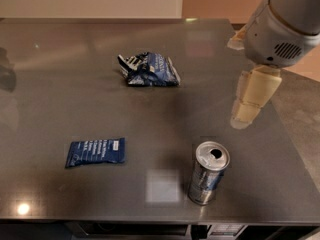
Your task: Move rxbar blueberry near blue chip bag
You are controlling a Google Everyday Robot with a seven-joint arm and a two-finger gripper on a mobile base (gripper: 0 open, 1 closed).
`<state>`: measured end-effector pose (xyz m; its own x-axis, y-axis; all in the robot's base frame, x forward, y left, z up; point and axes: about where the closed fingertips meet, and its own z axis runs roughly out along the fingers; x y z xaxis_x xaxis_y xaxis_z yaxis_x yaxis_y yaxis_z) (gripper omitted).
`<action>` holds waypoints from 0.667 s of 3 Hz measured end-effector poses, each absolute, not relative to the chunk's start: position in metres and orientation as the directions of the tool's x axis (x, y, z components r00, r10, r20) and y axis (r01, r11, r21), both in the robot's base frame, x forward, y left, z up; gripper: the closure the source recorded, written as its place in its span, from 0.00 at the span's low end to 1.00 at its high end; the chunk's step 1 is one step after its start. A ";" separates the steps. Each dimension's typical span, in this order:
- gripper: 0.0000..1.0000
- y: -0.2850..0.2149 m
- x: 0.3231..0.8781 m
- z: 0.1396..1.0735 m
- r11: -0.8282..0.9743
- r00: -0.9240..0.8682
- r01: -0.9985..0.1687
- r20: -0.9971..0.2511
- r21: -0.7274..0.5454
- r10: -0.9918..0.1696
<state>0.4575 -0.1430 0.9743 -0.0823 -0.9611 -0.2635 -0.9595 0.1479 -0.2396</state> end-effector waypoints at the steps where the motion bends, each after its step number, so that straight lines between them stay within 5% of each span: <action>1: 0.00 -0.115 0.463 0.971 0.096 -0.028 -0.968 -0.278 -0.234 -0.960; 2: 0.00 -0.091 0.469 0.967 0.049 0.020 -0.974 -0.295 -0.223 -0.955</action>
Offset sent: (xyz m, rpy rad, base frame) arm 0.0177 0.0802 -0.0166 0.0527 0.0410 0.1751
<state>0.4688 -0.0906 0.9668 0.0198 -0.9554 -0.2946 -0.9736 0.0486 -0.2230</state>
